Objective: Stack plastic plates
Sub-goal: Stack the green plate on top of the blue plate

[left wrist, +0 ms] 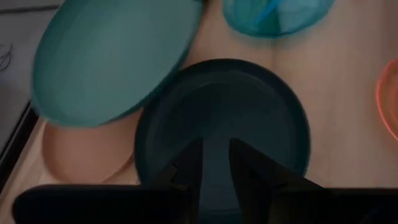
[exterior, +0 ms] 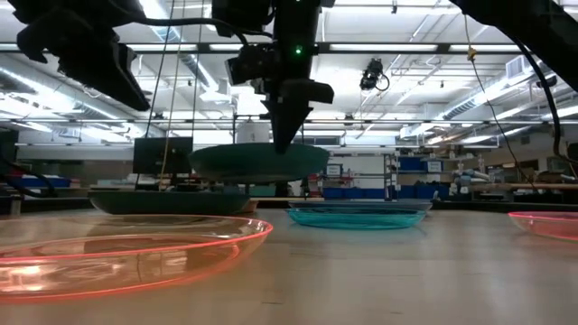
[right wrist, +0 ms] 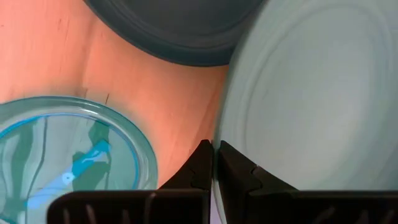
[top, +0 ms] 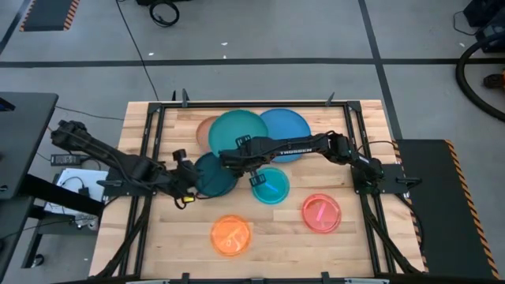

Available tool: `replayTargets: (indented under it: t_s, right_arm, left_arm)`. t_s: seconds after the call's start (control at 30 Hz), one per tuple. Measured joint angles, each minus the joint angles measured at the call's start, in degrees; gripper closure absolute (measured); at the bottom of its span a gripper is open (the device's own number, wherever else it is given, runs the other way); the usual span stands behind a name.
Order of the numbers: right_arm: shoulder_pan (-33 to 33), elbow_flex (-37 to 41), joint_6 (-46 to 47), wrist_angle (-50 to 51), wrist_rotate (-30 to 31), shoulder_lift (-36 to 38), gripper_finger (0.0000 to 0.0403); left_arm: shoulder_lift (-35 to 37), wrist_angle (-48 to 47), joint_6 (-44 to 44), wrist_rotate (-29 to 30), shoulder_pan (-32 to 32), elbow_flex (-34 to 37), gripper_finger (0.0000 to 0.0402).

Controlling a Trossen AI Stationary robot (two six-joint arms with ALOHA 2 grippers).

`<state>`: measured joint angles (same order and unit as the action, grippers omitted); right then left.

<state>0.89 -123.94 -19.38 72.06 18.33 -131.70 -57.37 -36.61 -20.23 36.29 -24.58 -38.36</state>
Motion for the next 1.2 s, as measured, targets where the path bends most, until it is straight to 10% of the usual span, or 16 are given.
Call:
replayTargets:
  t_s: [1.2]
  right_arm:
    - [-7.1, 0.4, 36.9, 9.2, -0.5, 0.6, 0.0383]
  left_arm:
    - [-0.4, 8.8, 6.1, -0.4, 0.7, 5.0, 0.0315]
